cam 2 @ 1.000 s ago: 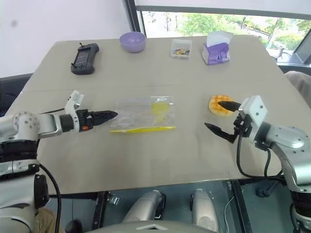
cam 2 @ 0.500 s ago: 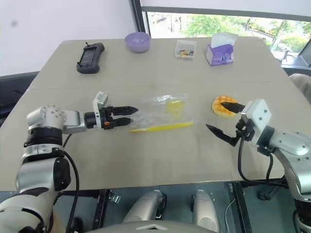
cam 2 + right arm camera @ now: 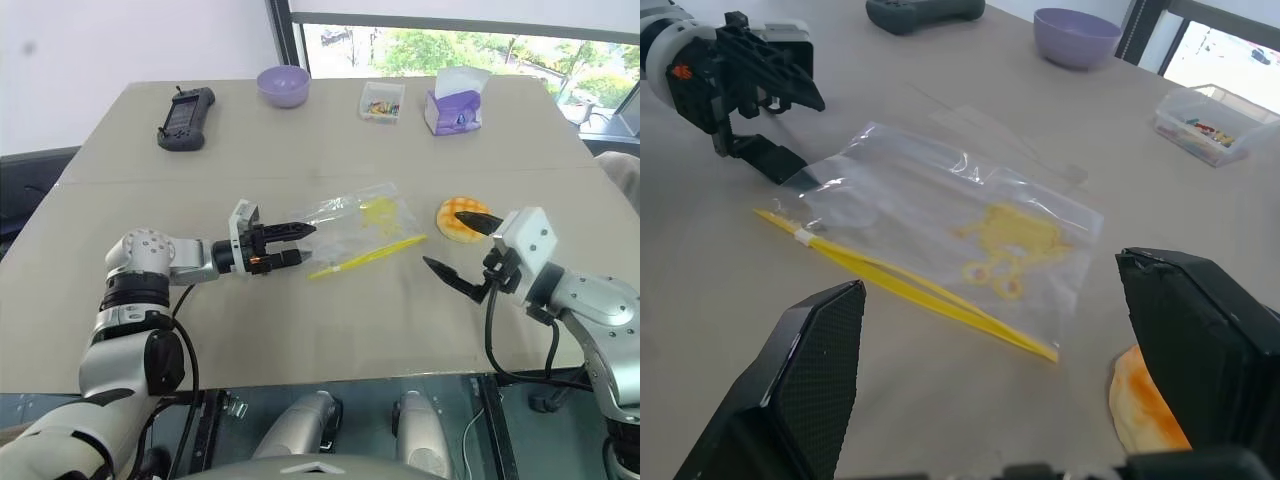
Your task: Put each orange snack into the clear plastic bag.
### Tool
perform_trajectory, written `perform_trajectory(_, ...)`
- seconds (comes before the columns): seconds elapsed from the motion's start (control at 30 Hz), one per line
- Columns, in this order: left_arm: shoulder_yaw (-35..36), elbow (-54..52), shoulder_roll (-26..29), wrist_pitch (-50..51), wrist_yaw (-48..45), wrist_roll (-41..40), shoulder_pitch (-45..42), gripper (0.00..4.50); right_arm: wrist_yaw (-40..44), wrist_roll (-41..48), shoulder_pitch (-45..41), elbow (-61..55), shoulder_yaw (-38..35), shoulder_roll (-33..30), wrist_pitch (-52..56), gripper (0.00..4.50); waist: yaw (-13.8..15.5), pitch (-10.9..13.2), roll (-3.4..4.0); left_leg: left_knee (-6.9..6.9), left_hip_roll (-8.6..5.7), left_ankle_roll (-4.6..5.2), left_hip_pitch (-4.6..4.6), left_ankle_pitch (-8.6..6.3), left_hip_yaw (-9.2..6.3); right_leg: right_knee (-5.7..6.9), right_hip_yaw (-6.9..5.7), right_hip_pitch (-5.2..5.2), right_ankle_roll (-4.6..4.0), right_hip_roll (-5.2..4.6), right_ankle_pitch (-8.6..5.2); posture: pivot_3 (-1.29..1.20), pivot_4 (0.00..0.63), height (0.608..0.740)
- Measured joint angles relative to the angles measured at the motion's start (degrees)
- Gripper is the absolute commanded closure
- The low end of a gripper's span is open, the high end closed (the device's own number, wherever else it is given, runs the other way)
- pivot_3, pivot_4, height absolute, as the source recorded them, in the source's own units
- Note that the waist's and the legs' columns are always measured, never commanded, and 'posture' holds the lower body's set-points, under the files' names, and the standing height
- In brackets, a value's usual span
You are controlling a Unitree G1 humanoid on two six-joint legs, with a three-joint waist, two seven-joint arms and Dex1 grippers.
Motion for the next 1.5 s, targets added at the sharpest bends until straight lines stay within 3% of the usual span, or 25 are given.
perform_trajectory(0.23,8.83,-2.69,-8.65,1.4,14.07,0.9,-2.7,0.0,-0.99,-1.3,-1.09,-0.21,2.62,0.75,0.09,0.11,0.05,0.0,-0.01,0.06,-0.01,-0.01,-0.02,0.01,-0.02,0.03,-0.01,0.01,0.02,-0.02,0.01,0.0,0.15,0.74)
perform_trajectory(0.27,10.8,-4.71,-10.92,2.35,17.58,1.1,-2.88,0.39,-1.08,-2.11,-1.56,-0.22,3.51,0.78,-0.06,0.0,0.04,0.0,-0.02,0.06,-0.01,-0.01,-0.02,0.0,-0.02,0.03,-0.02,0.0,0.02,-0.02,0.01,0.0,0.15,0.74)
perform_trajectory(0.33,12.59,-5.84,-12.56,2.96,20.62,1.75,-3.13,0.66,-1.5,-3.27,-1.71,-0.21,4.07,0.8,-0.23,0.0,0.04,0.0,-0.02,0.06,-0.01,-0.02,-0.02,0.01,-0.02,0.03,-0.03,0.0,0.02,-0.01,0.01,0.0,0.15,0.74)
perform_trajectory(0.6,24.4,-11.69,-19.59,5.02,35.7,-0.68,-5.57,4.47,-2.15,-10.83,-3.4,2.44,9.96,1.32,-5.19,0.0,0.01,0.05,-0.09,0.06,0.0,-0.05,-0.03,0.02,-0.01,0.03,-0.03,-0.01,0.03,0.0,0.01,0.0,0.15,0.74)
perform_trajectory(0.73,30.3,-13.84,-21.29,5.13,45.72,-8.15,-9.64,4.47,-4.43,-20.99,-6.26,8.15,15.79,2.18,-12.97,0.0,-0.05,0.1,-0.19,0.07,0.0,-0.08,-0.02,0.04,-0.01,0.04,-0.03,-0.01,0.04,0.0,0.02,0.0,0.15,0.74)
perform_trajectory(0.93,33.78,-15.75,-22.26,5.1,61.91,-22.79,-13.36,4.47,-14.32,-38.96,-17.15,25.13,25.55,9.51,-20.86,0.0,-0.41,0.12,-0.22,0.06,0.03,-0.19,0.0,0.11,0.07,0.17,0.1,-0.13,0.04,0.05,0.02,0.0,0.15,0.74)
perform_trajectory(1.17,34.57,-15.96,-22.69,4.87,74.14,-34.74,-12.43,4.47,-24.79,-47.96,-27.8,38.7,28.33,17.58,-22.18,0.0,-0.49,0.14,-0.26,0.08,0.01,-0.23,-0.01,0.13,0.08,0.28,0.13,-0.19,0.03,0.06,0.02,0.0,0.15,0.74)
perform_trajectory(1.3,31.95,-16.26,-22.47,1.58,81.21,-44.0,-9.48,4.5,-26.14,-49.36,-29.59,43.97,29.46,19.98,-23.21,1.3,-0.65,0.14,-0.26,0.08,0.02,-0.23,-0.01,0.13,0.08,0.28,0.15,-0.2,0.02,0.06,0.02,0.0,0.15,0.74)
perform_trajectory(1.5,19.57,-20.68,-19.19,-8.58,90.0,-61.67,-2.46,4.5,-26.25,-48.68,-30.5,47.1,29.75,21.6,-23.9,4.35,-1.48,0.13,-0.25,0.09,0.01,-0.22,0.04,0.13,0.16,0.38,0.27,-0.21,0.02,0.06,0.02,0.0,0.15,0.74)
